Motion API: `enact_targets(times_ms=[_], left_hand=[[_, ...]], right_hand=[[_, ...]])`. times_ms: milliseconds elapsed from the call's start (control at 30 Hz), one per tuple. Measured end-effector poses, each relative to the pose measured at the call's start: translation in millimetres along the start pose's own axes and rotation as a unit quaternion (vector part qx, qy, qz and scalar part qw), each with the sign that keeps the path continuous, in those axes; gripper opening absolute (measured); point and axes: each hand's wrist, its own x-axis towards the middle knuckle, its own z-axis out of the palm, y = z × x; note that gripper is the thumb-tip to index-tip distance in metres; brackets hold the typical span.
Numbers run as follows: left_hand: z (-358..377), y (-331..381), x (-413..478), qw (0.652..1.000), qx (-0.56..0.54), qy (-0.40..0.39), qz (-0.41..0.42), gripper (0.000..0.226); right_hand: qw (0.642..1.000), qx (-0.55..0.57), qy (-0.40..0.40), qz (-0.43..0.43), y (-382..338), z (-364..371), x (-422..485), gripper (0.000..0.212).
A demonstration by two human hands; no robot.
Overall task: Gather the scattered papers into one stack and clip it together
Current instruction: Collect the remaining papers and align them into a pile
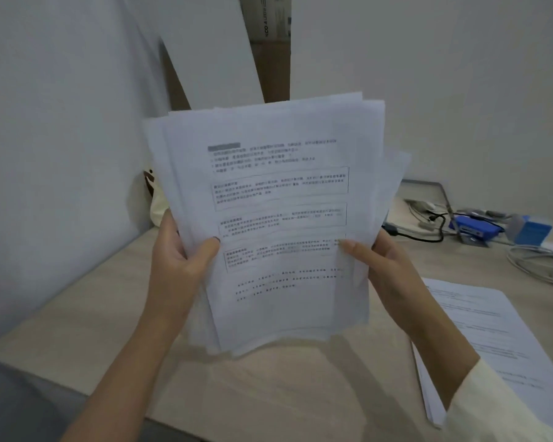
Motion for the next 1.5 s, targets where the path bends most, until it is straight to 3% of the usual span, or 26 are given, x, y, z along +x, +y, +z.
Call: enact_targets(times_ms=[133, 267, 433, 600, 700, 800, 967, 1167, 1333, 1500], left_hand=[[-3.0, -21.5, -19.8, 0.999, 0.013, -0.014, -0.045, 0.047], [5.9, -51.6, -42.6, 0.993, 0.025, -0.028, -0.116, 0.047], [7.3, -62.7, -42.0, 0.988, 0.037, -0.018, -0.147, 0.028], [-20.7, -69.2, -38.0, 0.982, 0.051, 0.039, -0.175, 0.024], [-45.8, -77.9, -36.2, 0.976, 0.080, 0.069, -0.192, 0.031], [-71.6, -89.4, -35.3, 0.967, 0.122, 0.087, -0.207, 0.033], [-102.6, -115.4, -35.3, 0.945, 0.158, 0.124, -0.260, 0.031], [-116.2, -149.1, -32.8, 0.918, 0.204, 0.138, -0.310, 0.035], [-111.8, -153.1, -30.2, 0.920, 0.227, 0.130, -0.293, 0.038], [-108.4, -150.0, -29.9, 0.919, 0.233, 0.124, -0.292, 0.034]], right_hand=[[0.999, -0.036, -0.012, 0.018, 15.4, 3.2, -11.2, 0.042], [0.997, -0.040, 0.020, 0.061, 41.6, 9.7, -26.3, 0.033], [0.995, -0.049, 0.053, 0.076, 43.2, 11.3, -19.4, 0.029], [0.987, -0.051, 0.050, 0.144, 60.7, 10.8, -0.8, 0.027], [0.964, -0.114, 0.102, 0.219, 89.3, 12.4, 17.6, 0.027], [0.939, -0.208, 0.100, 0.256, 111.4, 25.4, 35.6, 0.043], [0.894, -0.346, 0.101, 0.267, 139.3, 49.7, 75.9, 0.070], [0.824, -0.496, 0.091, 0.257, 160.0, 62.8, 112.8, 0.084], [0.787, -0.542, 0.089, 0.280, 166.4, 77.6, 133.6, 0.075], [0.808, -0.472, 0.099, 0.340, 171.5, 72.3, 149.9, 0.084]])
